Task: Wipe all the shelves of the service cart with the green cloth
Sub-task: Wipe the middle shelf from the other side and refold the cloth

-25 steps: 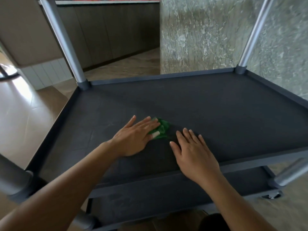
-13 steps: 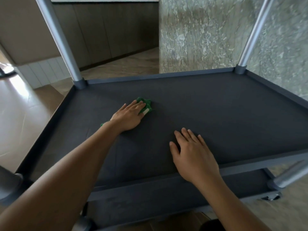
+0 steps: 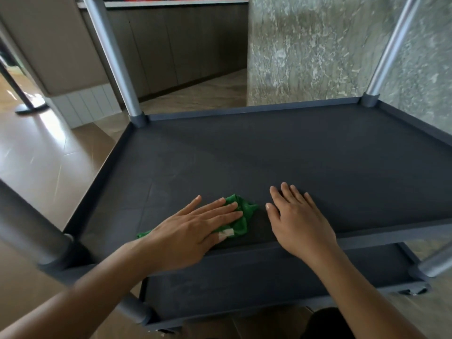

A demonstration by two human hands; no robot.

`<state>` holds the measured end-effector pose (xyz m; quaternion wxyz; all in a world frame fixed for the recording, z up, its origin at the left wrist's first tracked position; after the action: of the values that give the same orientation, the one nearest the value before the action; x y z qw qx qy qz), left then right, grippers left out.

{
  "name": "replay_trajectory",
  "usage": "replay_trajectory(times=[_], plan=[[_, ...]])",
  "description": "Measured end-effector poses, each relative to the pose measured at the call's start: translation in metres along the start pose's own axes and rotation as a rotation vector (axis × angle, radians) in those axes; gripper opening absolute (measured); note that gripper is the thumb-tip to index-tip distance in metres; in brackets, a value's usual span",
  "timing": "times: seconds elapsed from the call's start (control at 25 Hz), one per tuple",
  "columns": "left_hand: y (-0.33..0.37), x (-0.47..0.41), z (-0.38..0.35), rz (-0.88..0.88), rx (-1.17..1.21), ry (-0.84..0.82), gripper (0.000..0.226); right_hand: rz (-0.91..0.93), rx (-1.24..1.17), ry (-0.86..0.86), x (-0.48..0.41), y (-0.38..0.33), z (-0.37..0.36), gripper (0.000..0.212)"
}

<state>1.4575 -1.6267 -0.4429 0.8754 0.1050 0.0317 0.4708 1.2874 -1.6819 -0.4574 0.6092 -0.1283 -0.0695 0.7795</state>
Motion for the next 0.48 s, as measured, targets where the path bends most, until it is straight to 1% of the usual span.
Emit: replay_trajectory(times=[0.08,0.16,0.24,0.48], plan=[[-0.014,-0.012,0.003,0.035,-0.014,0.036,0.051,0.010,0.015,-0.023,0.000,0.001,-0.002,0.056],[-0.038,-0.030,0.008,0.109,-0.054,0.082,0.051,0.016,0.023,-0.026,-0.001,0.001,-0.003,0.056],[-0.070,-0.052,0.016,0.217,-0.099,0.112,0.049,0.026,0.025,-0.020,0.000,0.001,-0.003,0.057],[-0.157,-0.114,0.038,0.524,-0.089,0.151,0.050,0.031,0.026,-0.002,0.004,0.001,-0.004,0.058]])
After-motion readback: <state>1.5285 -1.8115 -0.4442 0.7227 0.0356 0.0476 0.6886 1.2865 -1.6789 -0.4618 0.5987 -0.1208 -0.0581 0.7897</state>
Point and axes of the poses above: each hand's wrist, its own x-axis away from the middle knuckle, its own z-axis out of the back of the hand, y = z × x, the point moved 8 cm from there along -x, towards the middle knuckle, and after that the axes turned 3 degrees about y, right-handed, at the moved point
